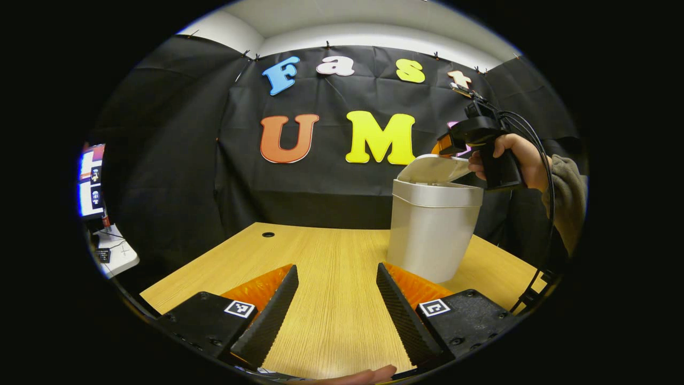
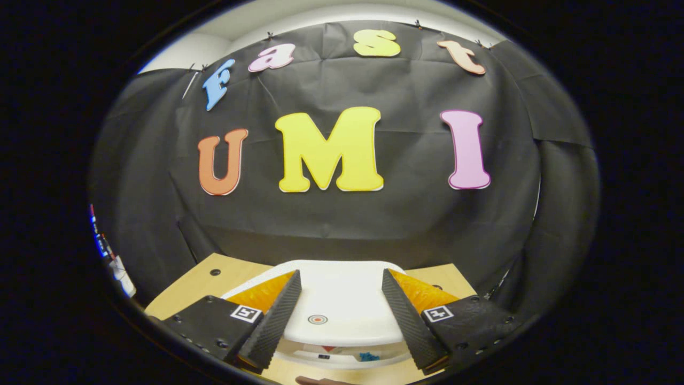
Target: Press the lid of the desktop garbage bin to open it, pick up the crumpled paper on the desktop and throw it into the bin, then pick up the pop can on the desktop and drop it into the bin, and finally close the garbage bin lid.
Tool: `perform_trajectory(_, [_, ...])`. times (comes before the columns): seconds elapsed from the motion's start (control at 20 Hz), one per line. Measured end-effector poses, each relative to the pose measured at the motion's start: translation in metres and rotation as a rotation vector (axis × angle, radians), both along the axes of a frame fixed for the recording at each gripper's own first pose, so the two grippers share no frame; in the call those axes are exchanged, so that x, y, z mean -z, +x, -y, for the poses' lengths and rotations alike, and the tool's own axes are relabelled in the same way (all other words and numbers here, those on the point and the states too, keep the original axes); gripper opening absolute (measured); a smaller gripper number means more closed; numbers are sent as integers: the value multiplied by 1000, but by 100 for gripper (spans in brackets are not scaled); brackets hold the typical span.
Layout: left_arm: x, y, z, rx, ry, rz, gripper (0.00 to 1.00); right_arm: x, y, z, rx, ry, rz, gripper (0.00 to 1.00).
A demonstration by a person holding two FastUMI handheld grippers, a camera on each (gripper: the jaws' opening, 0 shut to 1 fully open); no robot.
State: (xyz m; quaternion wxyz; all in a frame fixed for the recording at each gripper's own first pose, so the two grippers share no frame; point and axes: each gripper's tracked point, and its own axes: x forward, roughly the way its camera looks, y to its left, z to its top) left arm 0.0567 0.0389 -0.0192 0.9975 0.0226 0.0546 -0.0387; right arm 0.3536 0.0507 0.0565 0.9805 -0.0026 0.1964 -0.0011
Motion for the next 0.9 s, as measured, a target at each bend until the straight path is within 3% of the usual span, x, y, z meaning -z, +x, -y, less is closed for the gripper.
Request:
perform_trajectory(0.6, [-24, -11, -5, 6, -37, 62, 95, 36, -25, 1, 16, -103, -136, 95])
perform_trajectory(0.9, [-29, -15, -4, 15, -42, 69, 95, 34, -46, 3, 35, -123, -138, 96])
